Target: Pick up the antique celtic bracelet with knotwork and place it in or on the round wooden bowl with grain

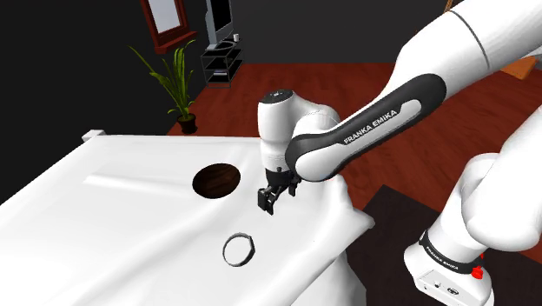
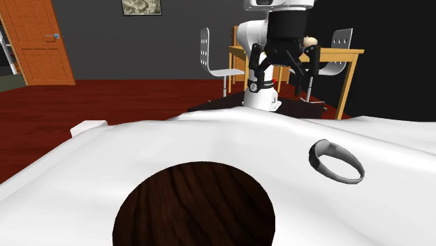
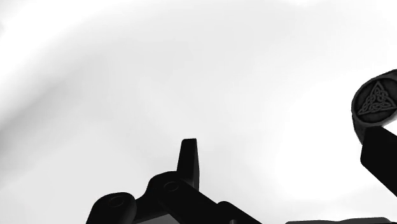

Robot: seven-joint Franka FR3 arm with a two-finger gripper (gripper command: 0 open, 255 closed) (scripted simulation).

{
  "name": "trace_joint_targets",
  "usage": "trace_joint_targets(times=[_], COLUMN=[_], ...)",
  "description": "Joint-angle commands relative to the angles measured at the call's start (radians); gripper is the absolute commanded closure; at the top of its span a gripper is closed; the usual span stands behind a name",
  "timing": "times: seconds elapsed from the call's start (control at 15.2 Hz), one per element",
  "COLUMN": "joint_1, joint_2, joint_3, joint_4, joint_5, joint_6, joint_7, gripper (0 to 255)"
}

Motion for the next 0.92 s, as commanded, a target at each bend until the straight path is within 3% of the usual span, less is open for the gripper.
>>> trace_joint_targets(times=[0.0,0.53,0.86], joint_1=[0.008,0.088,0.102], joint_2=[0.079,0.376,0.428], joint_3=[0.020,0.031,0.013], joint_4=[0.036,0.233,0.224], joint_5=[-0.030,-0.183,-0.217], joint_6=[0.042,0.133,0.188], joint_7=[0.053,0.255,0.278], gripper=[0,0,0])
